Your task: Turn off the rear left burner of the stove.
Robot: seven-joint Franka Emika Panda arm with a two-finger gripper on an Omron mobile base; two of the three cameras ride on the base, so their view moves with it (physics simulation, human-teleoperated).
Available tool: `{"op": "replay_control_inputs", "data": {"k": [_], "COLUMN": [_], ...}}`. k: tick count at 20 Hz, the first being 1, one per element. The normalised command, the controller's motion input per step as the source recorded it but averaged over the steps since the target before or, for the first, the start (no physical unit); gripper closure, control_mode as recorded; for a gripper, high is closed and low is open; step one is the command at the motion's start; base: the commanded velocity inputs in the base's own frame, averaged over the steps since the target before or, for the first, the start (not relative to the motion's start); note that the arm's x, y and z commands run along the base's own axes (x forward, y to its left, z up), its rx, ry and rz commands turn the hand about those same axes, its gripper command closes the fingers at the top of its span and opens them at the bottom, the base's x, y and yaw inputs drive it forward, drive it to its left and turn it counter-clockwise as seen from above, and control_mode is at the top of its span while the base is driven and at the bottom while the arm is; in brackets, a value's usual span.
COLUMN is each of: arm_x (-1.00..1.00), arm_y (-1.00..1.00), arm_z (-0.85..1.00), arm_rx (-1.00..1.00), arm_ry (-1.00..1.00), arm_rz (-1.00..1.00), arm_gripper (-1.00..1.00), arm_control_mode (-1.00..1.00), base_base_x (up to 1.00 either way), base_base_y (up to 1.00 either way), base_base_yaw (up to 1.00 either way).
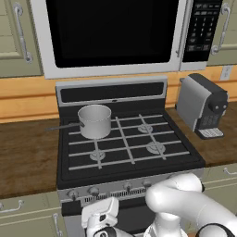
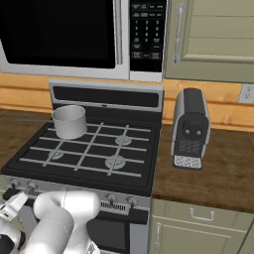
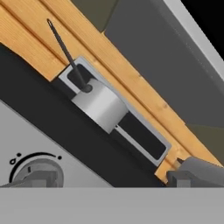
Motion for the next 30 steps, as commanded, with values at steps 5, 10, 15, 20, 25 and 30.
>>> {"op": "replay_control_inputs", "data": {"k": [5, 10, 15, 20, 25, 30], "arm_x": [0.18, 0.16, 0.17, 0.12, 0.00, 0.00], "arm_y": [0.10, 0.18, 0.23, 0.03, 0.00, 0.00], "arm_z": [-0.25, -0.19, -0.14, -0.24, -0.29, -0.30], "arm_rx": [0.00, 0.00, -0.01, -0.03, -0.04, -0.08], "arm_ry": [0.00, 0.00, 0.00, 0.00, 0.00, 0.00], "arm_rz": [0.00, 0.00, 0.00, 0.01, 0.05, 0.02], "arm_gripper": [-1.00, -1.00, -1.00, -1.00, -1.00, -1.00], "arm_control_mode": [-1.00, -1.00, -1.00, -1.00, -1.00, -1.00], "base_base_x": [0.00, 0.00, 0.00, 0.00, 0.00, 0.00], "base_base_y": [0.00, 0.00, 0.00, 0.00, 0.00, 0.00], "base_base_yaw": [0.00, 0.00, 0.00, 0.00, 0.00, 0.00]}}
